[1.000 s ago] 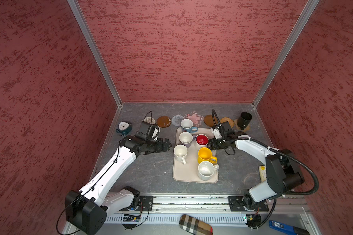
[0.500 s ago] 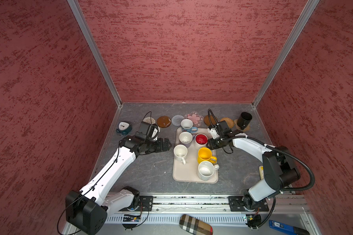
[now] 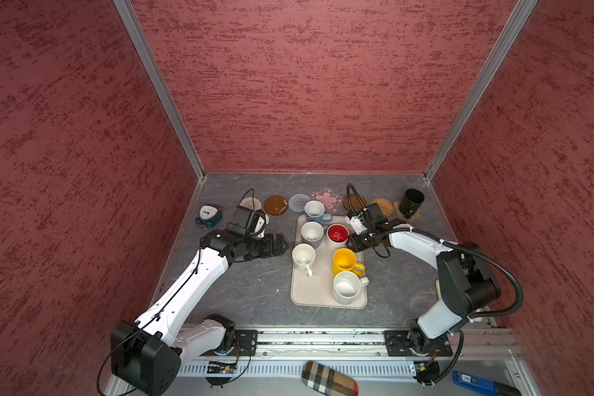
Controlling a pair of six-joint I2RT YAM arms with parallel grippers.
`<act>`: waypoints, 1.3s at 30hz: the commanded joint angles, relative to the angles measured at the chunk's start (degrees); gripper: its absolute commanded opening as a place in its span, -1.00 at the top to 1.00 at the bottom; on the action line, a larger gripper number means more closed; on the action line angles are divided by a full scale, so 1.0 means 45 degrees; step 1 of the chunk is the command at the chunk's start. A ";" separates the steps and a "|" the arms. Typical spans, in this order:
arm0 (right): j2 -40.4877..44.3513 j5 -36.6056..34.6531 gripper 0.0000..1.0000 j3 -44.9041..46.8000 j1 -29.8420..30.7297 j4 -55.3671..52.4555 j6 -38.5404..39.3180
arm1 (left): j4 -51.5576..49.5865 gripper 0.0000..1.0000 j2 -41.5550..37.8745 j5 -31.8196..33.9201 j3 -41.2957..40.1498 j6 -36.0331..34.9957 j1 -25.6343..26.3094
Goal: Place cups on coasters
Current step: Pick up the cup from the tray.
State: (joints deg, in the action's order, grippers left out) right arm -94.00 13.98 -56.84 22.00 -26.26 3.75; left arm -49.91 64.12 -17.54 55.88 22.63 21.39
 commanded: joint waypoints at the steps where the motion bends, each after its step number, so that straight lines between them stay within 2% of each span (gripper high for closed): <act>1: -0.0074 0.0255 0.19 -0.0060 0.0111 0.1124 0.0818 | 0.0163 -0.99 -0.0303 -0.0234 -0.0113 -0.0059 -0.0126; 14: 0.0045 -0.0243 0.48 0.0341 0.0110 0.1214 0.0647 | 0.0056 -0.99 -0.0283 -0.0271 -0.0025 -0.0087 -0.0246; 26: 0.1031 -0.1001 0.59 0.0263 0.0127 0.0533 0.0319 | 0.0170 -0.99 -0.0554 -0.0426 -0.0180 -0.0147 -0.0261; 29: 0.1329 -0.1268 0.78 0.0333 0.0147 0.0525 0.0091 | 0.0222 -0.99 -0.0645 -0.0477 -0.0256 -0.0147 -0.0261; 33: 0.1748 -0.1357 0.88 0.0604 0.0189 0.0732 -0.0266 | 0.0310 -0.99 -0.0747 -0.0570 -0.0366 -0.0127 -0.0280; 39: 0.2199 -0.1397 0.89 0.1150 0.0447 0.1206 -0.0595 | 0.0310 -0.99 -0.0850 -0.0575 -0.0405 -0.0108 -0.0280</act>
State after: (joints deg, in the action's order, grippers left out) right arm -86.59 8.23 -52.38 22.90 -23.97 1.78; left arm -49.43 61.45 -19.46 54.28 22.63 20.51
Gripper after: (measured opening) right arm 0.163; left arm 0.994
